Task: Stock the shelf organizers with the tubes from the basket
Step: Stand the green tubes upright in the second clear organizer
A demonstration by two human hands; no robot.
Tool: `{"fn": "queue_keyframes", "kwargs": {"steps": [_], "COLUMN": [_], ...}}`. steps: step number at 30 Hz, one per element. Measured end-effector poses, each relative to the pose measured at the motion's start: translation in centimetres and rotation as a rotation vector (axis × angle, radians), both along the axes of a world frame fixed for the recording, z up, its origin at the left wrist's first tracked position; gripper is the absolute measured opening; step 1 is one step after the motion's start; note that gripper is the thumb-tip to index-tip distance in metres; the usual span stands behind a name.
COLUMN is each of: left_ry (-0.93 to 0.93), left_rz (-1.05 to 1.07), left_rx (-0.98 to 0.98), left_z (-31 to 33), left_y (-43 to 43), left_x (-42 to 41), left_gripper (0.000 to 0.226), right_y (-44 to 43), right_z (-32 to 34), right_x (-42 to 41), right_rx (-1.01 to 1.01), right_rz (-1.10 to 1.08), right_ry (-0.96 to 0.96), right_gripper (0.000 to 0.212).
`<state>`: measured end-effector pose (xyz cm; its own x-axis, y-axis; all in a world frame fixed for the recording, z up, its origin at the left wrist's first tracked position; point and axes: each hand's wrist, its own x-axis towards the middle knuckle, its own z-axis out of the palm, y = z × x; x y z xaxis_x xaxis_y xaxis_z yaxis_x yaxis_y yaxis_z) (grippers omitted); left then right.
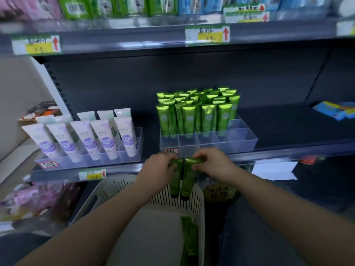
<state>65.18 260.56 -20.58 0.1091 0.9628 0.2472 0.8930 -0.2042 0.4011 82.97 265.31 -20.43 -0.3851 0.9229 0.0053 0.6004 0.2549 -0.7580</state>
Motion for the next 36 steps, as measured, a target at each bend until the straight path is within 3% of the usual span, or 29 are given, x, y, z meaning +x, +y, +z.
{"fn": "queue_keyframes", "kwargs": {"steps": [8,26,36], "left_ry": [-0.013,0.179,0.117], "left_rz": [-0.082,-0.193,-0.194], "left_rx": [0.066,0.212,0.259], "left_z": [4.2,11.6,12.1], "left_y": [3.0,12.5,17.3], "left_x": [4.2,14.0,16.3], "left_gripper": [0.015,0.030,0.018], "right_y": [2.3,8.2,12.1], "right_z": [3.5,9.0,10.7], "right_x": [4.8,14.7,16.3], "right_rx": [0.039,0.213,0.276], "right_rz": [-0.019,-0.159,-0.186], "right_ry": [0.079,0.085,0.168], "right_gripper": [0.020,0.012,0.010]}}
